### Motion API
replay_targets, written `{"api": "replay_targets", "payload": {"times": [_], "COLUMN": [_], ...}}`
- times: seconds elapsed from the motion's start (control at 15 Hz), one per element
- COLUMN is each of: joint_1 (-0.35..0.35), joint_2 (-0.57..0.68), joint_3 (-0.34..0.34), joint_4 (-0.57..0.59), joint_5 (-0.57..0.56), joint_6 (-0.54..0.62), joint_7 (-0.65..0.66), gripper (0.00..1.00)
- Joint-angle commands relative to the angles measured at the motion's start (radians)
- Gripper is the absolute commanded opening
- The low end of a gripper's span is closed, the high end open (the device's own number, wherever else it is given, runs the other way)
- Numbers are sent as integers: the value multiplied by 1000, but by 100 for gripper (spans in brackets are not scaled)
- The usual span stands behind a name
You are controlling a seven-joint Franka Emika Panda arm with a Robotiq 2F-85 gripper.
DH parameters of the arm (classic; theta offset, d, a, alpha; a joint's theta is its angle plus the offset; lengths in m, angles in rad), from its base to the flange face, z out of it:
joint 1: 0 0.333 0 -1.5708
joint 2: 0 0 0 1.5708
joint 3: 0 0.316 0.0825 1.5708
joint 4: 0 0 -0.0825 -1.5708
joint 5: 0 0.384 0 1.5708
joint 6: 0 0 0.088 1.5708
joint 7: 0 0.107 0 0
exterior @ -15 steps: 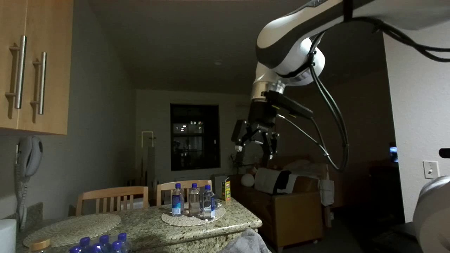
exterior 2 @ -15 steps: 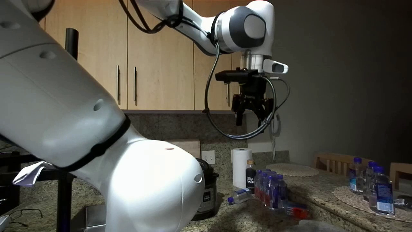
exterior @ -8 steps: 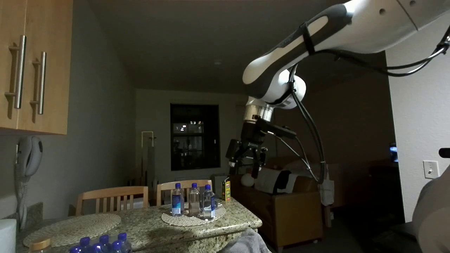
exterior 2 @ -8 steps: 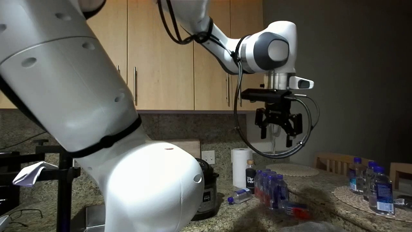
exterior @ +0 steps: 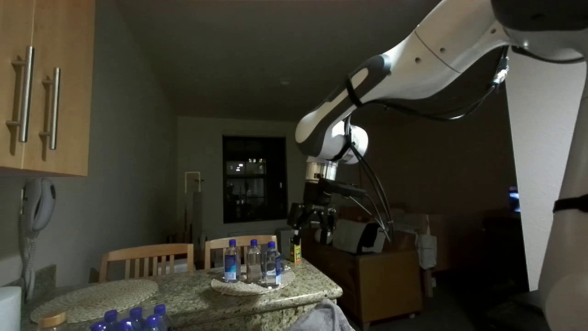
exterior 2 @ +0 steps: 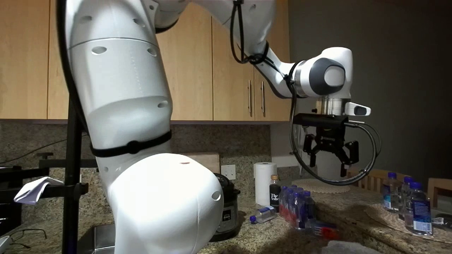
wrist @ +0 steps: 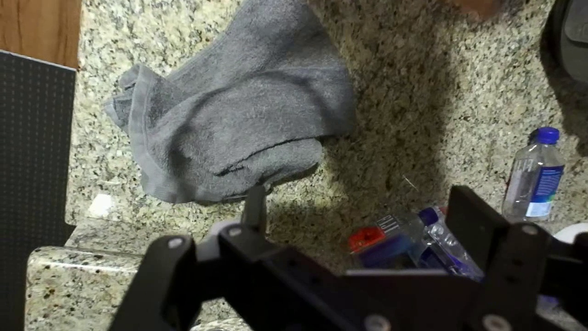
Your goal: Move the towel to the left
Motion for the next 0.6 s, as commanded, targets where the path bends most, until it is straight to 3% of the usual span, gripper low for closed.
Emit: {"api": "replay_targets", "payload": {"times": [0.0,0.53], "joint_1": [-34,-111], "joint_2": [134,278], "joint_3": [7,-17], "joint_4": [118,239], "joint_5": [-17,-24], "joint_6": [-19,66], "joint_7": [-7,26], "gripper": [100,100]}}
